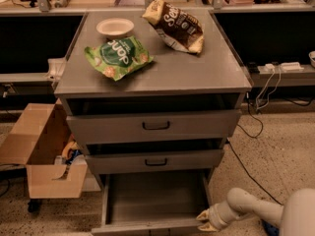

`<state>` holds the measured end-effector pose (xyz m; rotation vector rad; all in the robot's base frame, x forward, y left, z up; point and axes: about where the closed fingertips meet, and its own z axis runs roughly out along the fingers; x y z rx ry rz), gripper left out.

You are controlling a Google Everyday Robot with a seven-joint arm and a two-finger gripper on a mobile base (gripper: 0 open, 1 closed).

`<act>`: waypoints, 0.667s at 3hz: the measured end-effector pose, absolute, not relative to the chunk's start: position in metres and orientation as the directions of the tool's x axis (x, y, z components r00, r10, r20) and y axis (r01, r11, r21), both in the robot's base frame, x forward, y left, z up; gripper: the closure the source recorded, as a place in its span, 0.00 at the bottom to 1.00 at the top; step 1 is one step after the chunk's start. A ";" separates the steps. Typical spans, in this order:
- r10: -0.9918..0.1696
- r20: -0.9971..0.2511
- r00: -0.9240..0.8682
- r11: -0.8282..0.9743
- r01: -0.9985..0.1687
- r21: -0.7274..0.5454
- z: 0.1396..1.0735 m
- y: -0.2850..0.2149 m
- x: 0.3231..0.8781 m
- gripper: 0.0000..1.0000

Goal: Open bottom drawer

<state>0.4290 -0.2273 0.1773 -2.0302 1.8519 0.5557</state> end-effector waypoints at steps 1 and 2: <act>-0.861 -0.504 0.065 -0.086 -0.996 0.019 0.176 -0.227 0.424 1.00; -0.852 -0.523 0.033 -0.057 -0.998 0.028 0.174 -0.230 0.415 0.77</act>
Offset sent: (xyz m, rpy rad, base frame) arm -0.0625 -0.0503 -0.0287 0.1471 0.0761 -0.2279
